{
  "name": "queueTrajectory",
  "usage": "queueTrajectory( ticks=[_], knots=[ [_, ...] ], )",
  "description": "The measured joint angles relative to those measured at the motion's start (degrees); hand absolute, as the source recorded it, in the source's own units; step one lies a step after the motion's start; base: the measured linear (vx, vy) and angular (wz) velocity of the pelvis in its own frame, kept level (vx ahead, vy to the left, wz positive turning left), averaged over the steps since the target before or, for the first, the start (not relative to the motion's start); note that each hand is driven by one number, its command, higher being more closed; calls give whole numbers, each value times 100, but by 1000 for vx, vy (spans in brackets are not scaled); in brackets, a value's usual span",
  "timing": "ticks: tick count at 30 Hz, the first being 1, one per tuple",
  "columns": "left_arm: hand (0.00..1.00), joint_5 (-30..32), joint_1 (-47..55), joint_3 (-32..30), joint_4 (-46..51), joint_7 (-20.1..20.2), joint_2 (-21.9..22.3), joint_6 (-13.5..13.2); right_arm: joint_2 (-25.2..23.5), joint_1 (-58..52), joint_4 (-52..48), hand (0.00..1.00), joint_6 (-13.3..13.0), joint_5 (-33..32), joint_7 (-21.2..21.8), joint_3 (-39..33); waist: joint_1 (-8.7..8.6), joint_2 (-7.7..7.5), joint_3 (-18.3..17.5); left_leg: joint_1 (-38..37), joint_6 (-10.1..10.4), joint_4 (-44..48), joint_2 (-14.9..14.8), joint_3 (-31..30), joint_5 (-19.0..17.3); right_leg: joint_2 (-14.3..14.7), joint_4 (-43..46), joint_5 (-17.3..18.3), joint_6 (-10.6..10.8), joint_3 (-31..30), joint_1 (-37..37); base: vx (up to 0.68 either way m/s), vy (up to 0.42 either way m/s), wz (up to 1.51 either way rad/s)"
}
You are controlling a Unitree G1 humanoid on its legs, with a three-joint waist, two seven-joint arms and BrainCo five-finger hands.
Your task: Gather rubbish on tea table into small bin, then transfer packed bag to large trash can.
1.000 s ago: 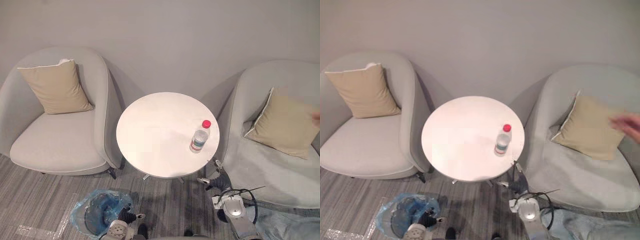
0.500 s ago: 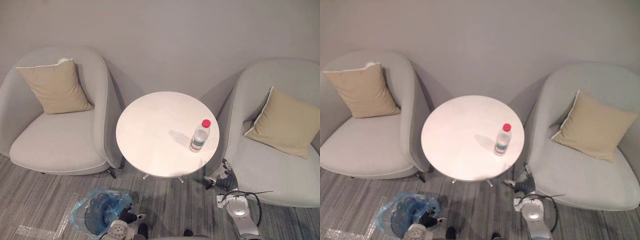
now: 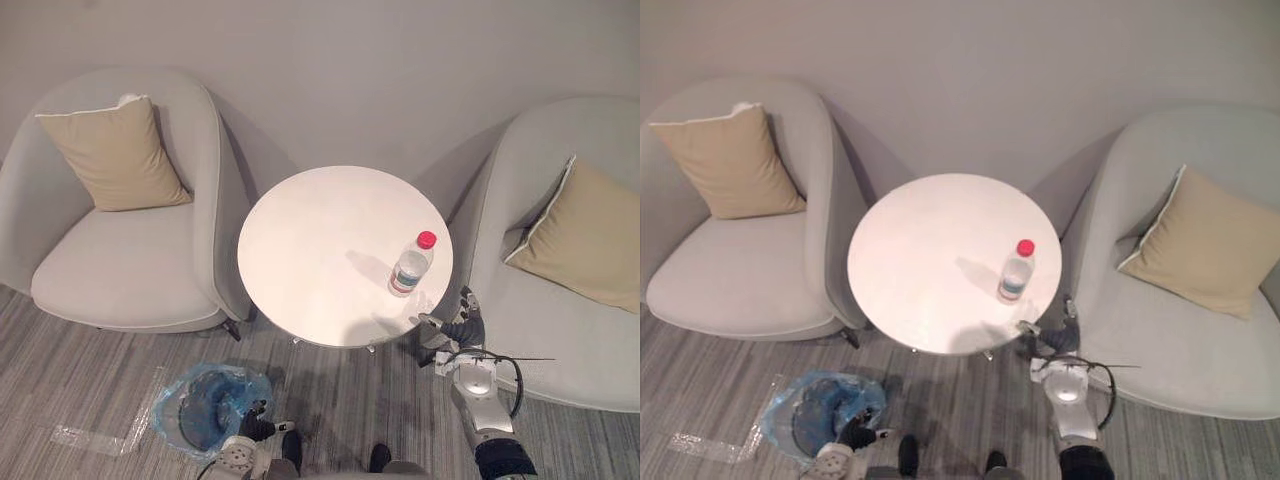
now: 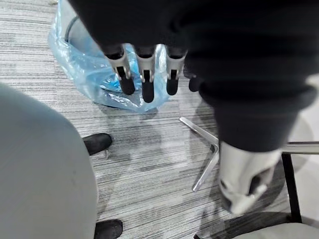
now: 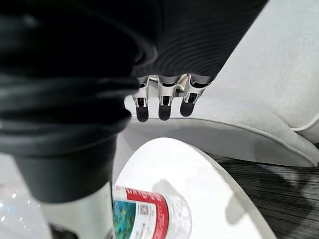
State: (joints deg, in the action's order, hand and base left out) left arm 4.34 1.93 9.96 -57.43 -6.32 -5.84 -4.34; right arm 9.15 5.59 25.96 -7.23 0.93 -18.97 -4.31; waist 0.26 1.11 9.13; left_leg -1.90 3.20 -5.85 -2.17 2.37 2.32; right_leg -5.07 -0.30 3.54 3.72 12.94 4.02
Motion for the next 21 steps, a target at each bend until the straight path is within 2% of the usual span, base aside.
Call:
queueTrajectory(
  ticks=[10,17,18,21],
  knots=[
    [0,-143,-2,3,162,-1,-15,-28,70,830,383,0,0,-361,-15,29,61,54,200,166,-2,0,10,-77,31,-6,3,0,-1,91,-117,-12,0,4],
    [0,-246,-75,9,242,-5,-3,-47,455,1522,867,0,6,-562,66,418,191,128,406,210,-1,0,15,-144,36,-8,7,-1,-1,151,-124,-10,0,5],
    [0,-270,-75,12,264,-5,-6,-48,466,1646,942,100,31,-561,98,492,204,135,431,225,-1,0,16,-160,36,-8,8,-1,-1,161,-132,-1,1,6],
    [0,-352,-105,11,287,-6,-15,-48,475,1902,1079,100,63,-555,100,522,213,154,523,309,-5,1,26,-186,61,-18,22,-1,-1,183,-207,-20,4,6]
  ],
)
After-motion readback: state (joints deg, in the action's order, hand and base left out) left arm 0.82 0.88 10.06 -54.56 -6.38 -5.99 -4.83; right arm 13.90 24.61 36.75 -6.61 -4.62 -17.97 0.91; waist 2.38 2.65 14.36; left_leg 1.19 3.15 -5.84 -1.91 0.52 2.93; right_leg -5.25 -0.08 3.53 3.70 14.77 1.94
